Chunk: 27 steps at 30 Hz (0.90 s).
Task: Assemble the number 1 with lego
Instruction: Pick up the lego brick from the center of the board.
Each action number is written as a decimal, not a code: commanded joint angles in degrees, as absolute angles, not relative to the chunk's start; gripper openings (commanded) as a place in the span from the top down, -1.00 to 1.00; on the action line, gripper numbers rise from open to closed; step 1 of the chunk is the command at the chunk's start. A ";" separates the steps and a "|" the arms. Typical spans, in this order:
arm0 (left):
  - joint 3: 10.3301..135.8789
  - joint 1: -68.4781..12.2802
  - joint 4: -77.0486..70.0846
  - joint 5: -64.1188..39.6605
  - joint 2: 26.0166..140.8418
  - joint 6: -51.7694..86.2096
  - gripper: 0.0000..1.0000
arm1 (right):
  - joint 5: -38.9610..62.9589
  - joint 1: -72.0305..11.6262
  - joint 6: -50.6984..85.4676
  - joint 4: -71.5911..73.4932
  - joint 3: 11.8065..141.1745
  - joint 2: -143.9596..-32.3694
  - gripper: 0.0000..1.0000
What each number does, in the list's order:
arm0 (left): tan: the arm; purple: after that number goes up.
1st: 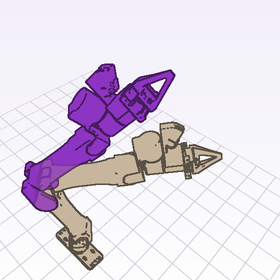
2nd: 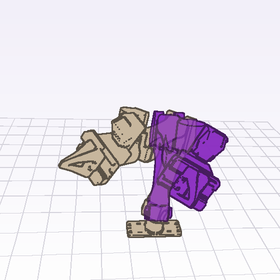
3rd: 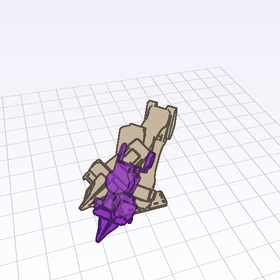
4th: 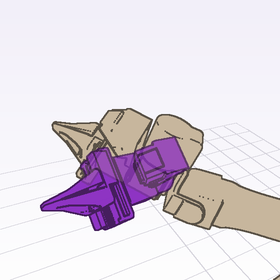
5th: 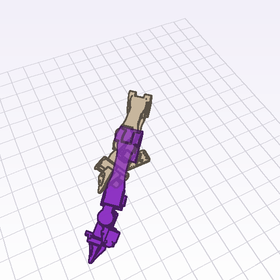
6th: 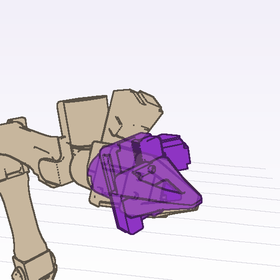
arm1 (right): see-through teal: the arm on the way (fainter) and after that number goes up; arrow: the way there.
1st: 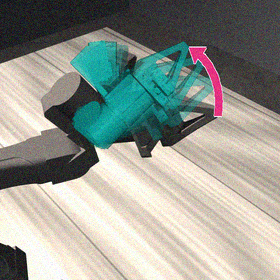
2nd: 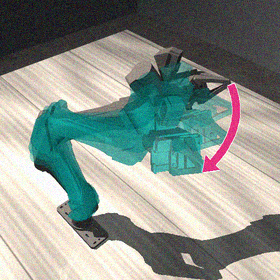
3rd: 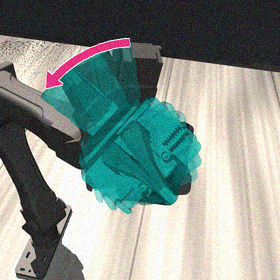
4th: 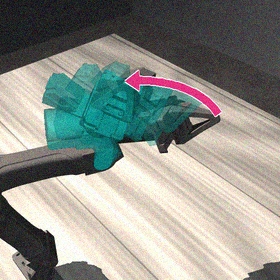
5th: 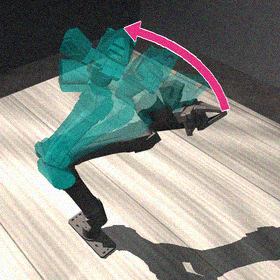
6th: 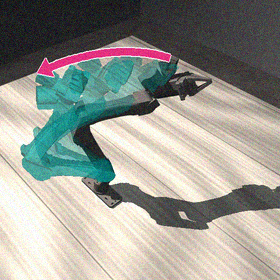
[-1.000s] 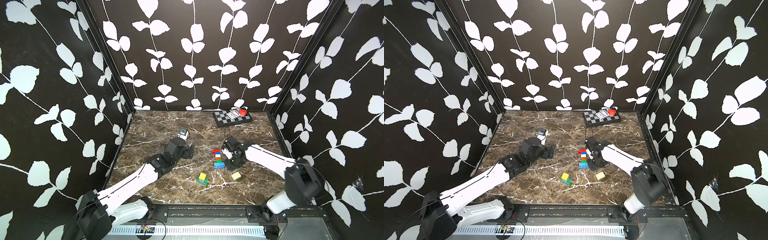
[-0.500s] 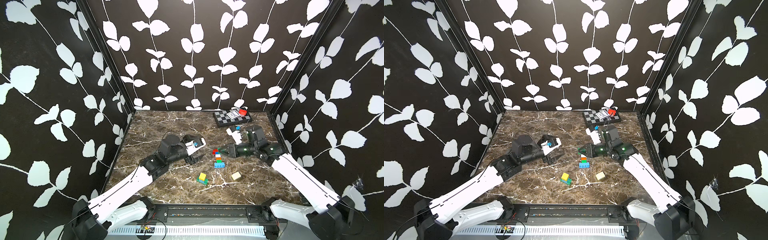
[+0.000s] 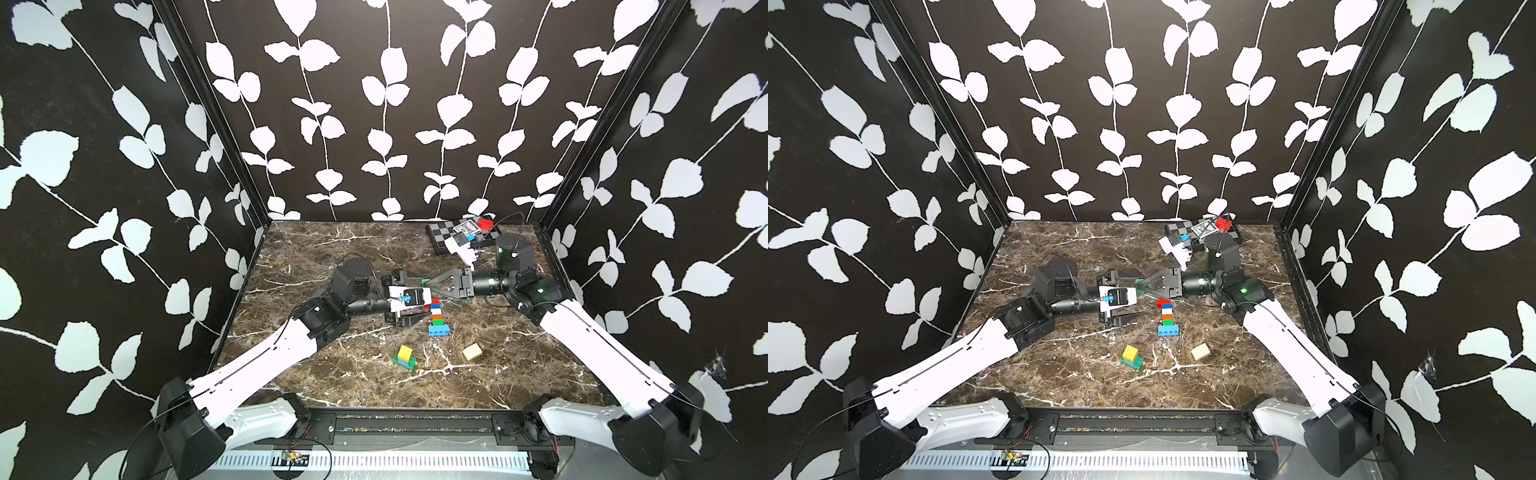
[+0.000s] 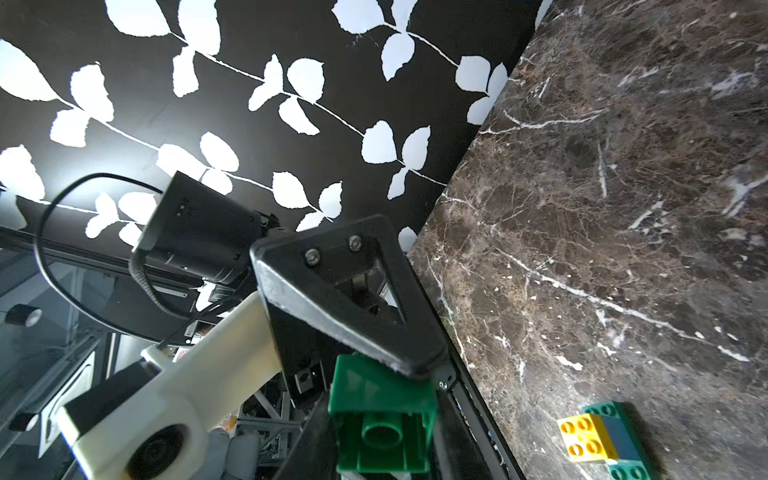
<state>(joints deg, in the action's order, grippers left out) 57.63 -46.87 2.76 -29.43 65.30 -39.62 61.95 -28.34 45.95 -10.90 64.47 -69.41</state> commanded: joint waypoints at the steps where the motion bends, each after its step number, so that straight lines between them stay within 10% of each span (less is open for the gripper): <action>1: 58.66 -46.96 -0.91 -30.95 64.56 -38.00 -0.50 | 66.68 -28.34 49.56 -5.02 66.42 -69.43 0.43; 17: 52.79 -46.07 -13.95 -34.01 62.53 -23.07 -0.06 | 72.29 -28.24 52.64 -1.70 64.87 -69.63 0.45; 27: 51.24 -45.71 -17.40 -36.54 61.10 -18.81 -0.18 | 73.30 -28.07 53.08 -1.58 64.02 -69.26 0.45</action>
